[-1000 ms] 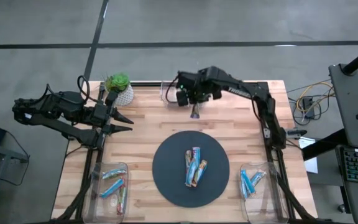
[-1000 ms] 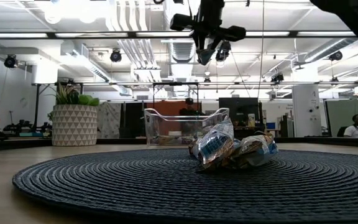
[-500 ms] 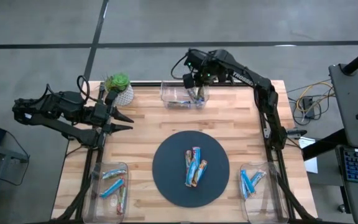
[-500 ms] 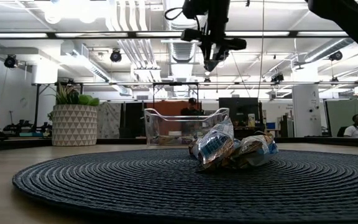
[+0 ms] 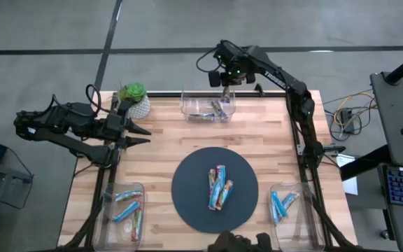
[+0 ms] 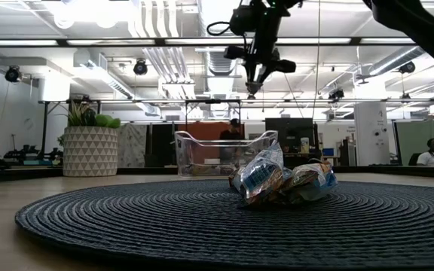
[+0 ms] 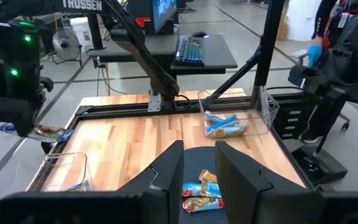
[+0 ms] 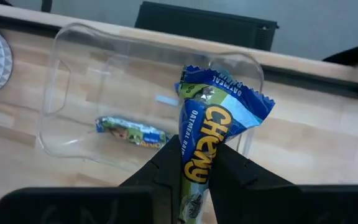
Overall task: Pick and place Granola Bars by type
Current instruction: Put the blue granola bar into the top transparent bin
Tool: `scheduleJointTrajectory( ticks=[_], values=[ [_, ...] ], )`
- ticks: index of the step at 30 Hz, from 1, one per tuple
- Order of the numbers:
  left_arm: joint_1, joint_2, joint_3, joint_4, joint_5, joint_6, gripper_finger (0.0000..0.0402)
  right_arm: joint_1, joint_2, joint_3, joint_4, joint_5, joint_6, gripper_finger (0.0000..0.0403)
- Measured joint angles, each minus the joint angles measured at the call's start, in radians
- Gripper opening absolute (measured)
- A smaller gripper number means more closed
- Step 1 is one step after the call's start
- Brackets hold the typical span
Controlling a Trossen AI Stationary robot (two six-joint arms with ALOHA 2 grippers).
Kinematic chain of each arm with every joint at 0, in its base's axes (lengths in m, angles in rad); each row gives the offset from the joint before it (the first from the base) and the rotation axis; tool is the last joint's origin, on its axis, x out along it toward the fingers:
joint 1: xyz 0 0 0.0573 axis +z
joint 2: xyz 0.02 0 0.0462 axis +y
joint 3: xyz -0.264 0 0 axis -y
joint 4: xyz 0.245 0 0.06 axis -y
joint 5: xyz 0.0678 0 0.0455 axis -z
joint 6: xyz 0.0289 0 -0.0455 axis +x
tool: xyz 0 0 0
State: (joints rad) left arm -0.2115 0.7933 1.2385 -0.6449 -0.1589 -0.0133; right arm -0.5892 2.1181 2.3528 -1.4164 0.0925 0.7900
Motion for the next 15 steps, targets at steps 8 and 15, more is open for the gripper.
scheduleJointTrajectory(
  ticks=[8,15],
  values=[
    [0.000,0.000,0.000,0.000,0.000,-0.021,0.0075,-0.014,0.000,0.000,0.012,-0.042,-0.031,0.0054],
    [0.000,0.000,0.000,0.000,0.000,-0.022,0.0075,-0.014,0.000,-0.001,0.014,-0.049,-0.033,0.0054]
  ],
)
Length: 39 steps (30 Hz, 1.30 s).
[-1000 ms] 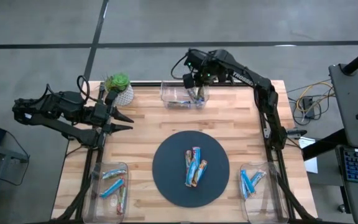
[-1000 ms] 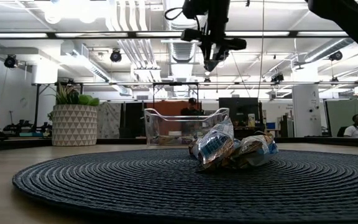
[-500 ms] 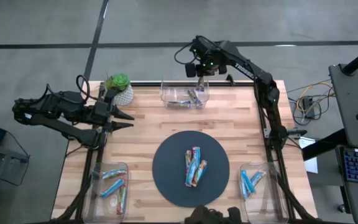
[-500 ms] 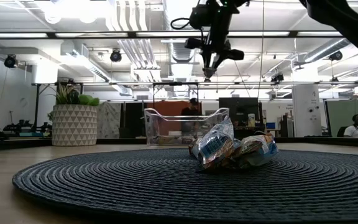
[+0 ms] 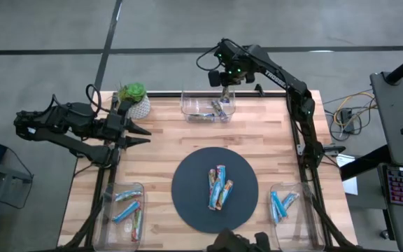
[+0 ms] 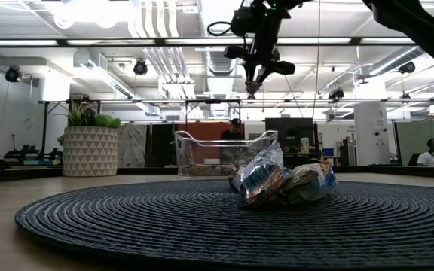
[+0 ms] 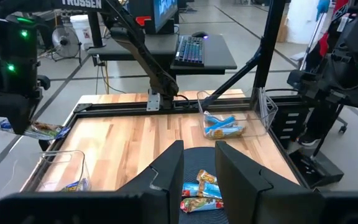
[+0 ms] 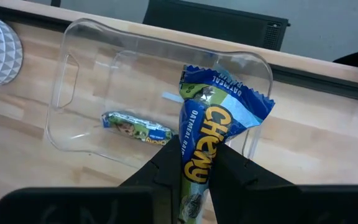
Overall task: Pick and place Granola Bars by type
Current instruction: Put the blue granola bar into the top transparent bin
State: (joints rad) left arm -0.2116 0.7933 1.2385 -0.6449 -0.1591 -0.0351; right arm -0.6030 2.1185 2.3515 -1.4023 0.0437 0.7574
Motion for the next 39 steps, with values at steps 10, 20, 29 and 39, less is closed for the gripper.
scheduleJointTrajectory(
  ticks=[10,20,29,39],
  values=[
    [0.000,0.000,0.000,0.000,0.000,0.000,0.0075,0.001,0.063,-0.005,0.007,-0.028,0.001,0.0054],
    [0.000,0.000,0.000,-0.001,0.000,0.000,0.0075,-0.013,0.167,-0.005,0.020,-0.037,-0.009,0.0054],
    [0.000,0.000,0.000,-0.001,0.000,0.000,0.0075,-0.024,0.248,-0.005,0.041,-0.058,-0.010,0.0054],
    [0.000,0.000,0.000,-0.002,-0.011,-0.001,0.0075,-0.026,0.270,-0.005,0.079,-0.078,-0.008,0.0054]
  ],
)
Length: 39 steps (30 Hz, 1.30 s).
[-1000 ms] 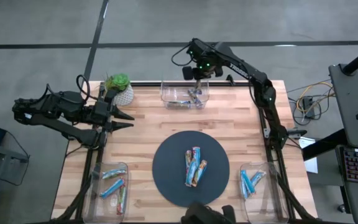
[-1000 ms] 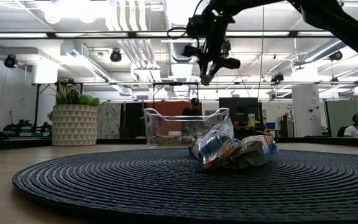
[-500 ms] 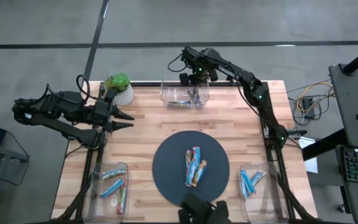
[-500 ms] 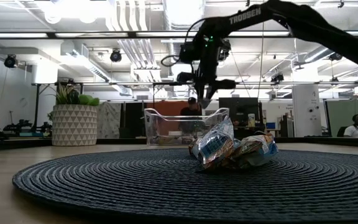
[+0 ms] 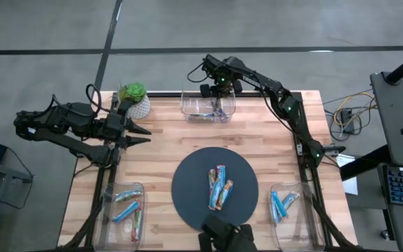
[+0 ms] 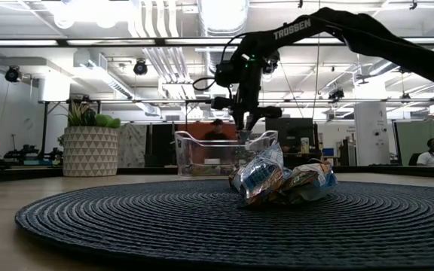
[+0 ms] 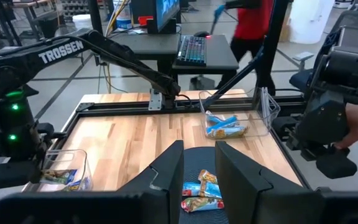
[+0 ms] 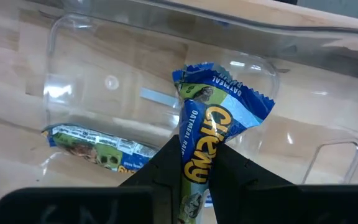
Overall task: Pick and place Granola Bars by type
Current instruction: Put the blue granola bar into the top transparent bin
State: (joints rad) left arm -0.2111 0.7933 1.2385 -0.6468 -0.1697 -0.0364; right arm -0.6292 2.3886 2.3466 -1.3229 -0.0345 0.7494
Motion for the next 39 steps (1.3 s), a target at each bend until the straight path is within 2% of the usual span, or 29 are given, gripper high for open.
scheduleJointTrajectory(
  ticks=[39],
  values=[
    [0.000,0.000,0.000,0.000,-0.012,-0.025,0.0075,-0.004,-0.003,0.000,0.047,-0.015,-0.036,0.0054]
  ],
)
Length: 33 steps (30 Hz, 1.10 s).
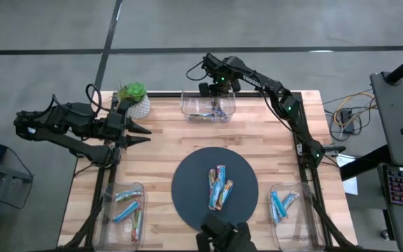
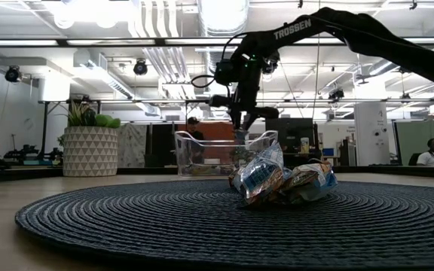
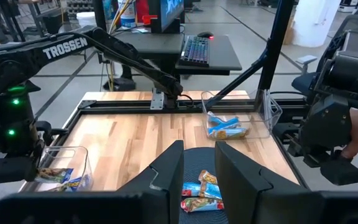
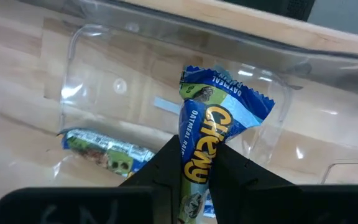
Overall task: Pick and place Granola Bars by type
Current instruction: Put the blue granola bar into the top transparent bin, then put the yellow granola bar into the bottom right transparent bin
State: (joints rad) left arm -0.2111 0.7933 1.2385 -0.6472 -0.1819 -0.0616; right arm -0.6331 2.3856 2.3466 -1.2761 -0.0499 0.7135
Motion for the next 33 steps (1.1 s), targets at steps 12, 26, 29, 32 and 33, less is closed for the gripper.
scheduleJointTrajectory(
  ticks=[12,26,29,32,33],
  values=[
    [0.000,0.000,0.000,0.000,0.000,0.000,0.0075,0.000,0.000,-0.008,0.000,-0.038,-0.010,0.0067],
    [0.000,0.000,0.000,0.000,0.000,0.001,0.0075,0.002,-0.002,-0.011,0.003,-0.022,-0.001,0.0158],
    [0.000,0.000,0.000,0.000,0.000,0.001,0.0075,0.006,-0.003,-0.011,0.003,-0.022,-0.020,0.0159],
    [0.000,0.000,0.000,0.000,0.000,0.001,0.0075,0.011,-0.004,-0.008,0.002,-0.026,-0.030,0.0151],
    [0.000,0.000,0.000,0.000,-0.002,0.001,0.0075,0.014,-0.004,-0.004,0.002,-0.028,-0.035,0.0146]
  ],
)
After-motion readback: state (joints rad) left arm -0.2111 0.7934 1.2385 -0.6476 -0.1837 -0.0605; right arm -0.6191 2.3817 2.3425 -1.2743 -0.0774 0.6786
